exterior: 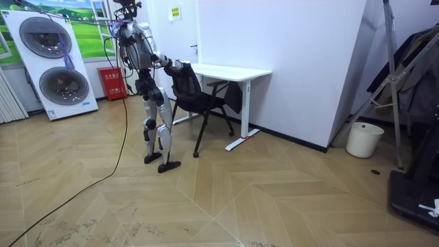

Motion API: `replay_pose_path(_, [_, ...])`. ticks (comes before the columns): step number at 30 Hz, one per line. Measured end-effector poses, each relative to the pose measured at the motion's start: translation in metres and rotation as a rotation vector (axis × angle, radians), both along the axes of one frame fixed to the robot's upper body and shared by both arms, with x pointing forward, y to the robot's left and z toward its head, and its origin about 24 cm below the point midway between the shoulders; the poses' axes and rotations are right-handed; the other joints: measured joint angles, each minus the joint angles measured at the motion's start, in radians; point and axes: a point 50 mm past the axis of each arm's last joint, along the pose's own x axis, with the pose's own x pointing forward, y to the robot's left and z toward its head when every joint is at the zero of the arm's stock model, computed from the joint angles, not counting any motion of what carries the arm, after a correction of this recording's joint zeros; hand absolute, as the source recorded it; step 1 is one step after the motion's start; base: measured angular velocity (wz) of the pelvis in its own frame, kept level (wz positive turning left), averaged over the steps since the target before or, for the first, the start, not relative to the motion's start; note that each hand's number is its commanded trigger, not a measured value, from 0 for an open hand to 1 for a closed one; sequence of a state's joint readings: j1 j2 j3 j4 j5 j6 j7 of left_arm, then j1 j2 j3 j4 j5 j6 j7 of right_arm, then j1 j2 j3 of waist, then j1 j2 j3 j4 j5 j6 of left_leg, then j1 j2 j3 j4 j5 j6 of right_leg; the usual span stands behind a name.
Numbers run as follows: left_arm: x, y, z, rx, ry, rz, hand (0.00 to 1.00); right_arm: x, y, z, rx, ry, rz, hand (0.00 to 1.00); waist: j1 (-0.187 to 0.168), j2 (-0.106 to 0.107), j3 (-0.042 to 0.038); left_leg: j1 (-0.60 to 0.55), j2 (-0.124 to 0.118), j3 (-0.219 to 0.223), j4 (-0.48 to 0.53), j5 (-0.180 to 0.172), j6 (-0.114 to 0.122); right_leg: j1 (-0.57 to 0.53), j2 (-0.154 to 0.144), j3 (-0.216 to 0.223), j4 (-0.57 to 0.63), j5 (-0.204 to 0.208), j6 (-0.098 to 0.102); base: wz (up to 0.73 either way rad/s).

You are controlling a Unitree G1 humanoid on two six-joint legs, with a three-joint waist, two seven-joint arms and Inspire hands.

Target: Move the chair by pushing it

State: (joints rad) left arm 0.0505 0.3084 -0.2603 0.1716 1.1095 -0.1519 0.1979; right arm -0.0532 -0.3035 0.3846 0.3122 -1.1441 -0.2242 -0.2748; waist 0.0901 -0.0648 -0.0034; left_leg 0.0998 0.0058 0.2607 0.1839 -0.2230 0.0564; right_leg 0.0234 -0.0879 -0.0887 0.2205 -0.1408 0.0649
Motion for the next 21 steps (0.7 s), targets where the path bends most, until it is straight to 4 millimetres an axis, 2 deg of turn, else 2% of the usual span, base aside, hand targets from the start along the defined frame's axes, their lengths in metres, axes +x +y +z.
replay_pose_path(7, [0.012, -0.001, 0.009, -0.08, -0.011, 0.026, 0.0, 0.006, -0.009, 0.005, 0.124, 0.049, -0.074, 0.0, -0.006, -0.012, 0.0132, -0.005, 0.002, -0.006, 0.006, 0.001, 0.0, -0.001, 0.001, -0.003, -0.001, 0.001, -0.001, 0.03])
replay_pose_path(10, [0.023, 0.002, 0.016, -0.074, -0.029, 0.032, 0.0, 0.017, -0.017, 0.019, 0.119, -0.002, -0.074, 0.0, -0.012, -0.018, 0.0187, -0.028, 0.005, -0.008, 0.018, 0.002, 0.0, -0.011, 0.002, -0.005, 0.0, 0.006, -0.004, 0.0])
replay_pose_path(12, [0.035, 0.009, 0.024, -0.056, -0.039, 0.04, 0.0, 0.035, -0.02, 0.04, 0.063, -0.06, -0.012, 0.0, -0.033, -0.02, 0.0195, -0.045, 0.005, -0.008, 0.02, 0.014, 0.003, -0.028, 0.001, -0.006, -0.004, 0.017, -0.006, 0.0])
replay_pose_path(13, [0.038, 0.012, 0.027, -0.053, -0.049, 0.045, 0.0, 0.039, -0.021, 0.045, 0.045, -0.074, 0.005, 0.0, -0.033, -0.02, 0.0197, -0.046, 0.005, -0.007, 0.02, 0.015, 0.002, -0.028, 0.002, -0.006, -0.008, 0.02, -0.007, 0.0])
replay_pose_path(15, [0.052, 0.021, 0.047, -0.039, -0.116, 0.062, 0.0, 0.05, -0.032, 0.064, -0.091, -0.141, 0.07, 0.0, -0.028, -0.021, 0.0196, -0.051, 0.008, -0.007, 0.023, 0.018, 0.001, -0.022, 0.007, -0.006, -0.026, 0.031, -0.008, 0.0])
replay_pose_path(19, [0.06, 0.051, 0.067, 0.017, -0.179, 0.138, 0.0, 0.057, -0.033, 0.084, -0.164, -0.212, 0.148, 0.0, -0.038, -0.022, 0.0202, -0.064, 0.014, -0.015, 0.034, 0.021, 0.001, -0.016, 0.01, -0.015, -0.047, 0.043, -0.012, 0.11])
replay_pose_path(21, [0.06, 0.065, 0.074, 0.074, -0.198, 0.172, 0.0, 0.06, -0.039, 0.108, -0.185, -0.288, 0.185, 0.0, -0.062, -0.023, 0.0202, -0.089, 0.016, -0.028, 0.049, 0.022, 0.001, -0.025, 0.01, -0.026, -0.053, 0.05, -0.013, 0.19])
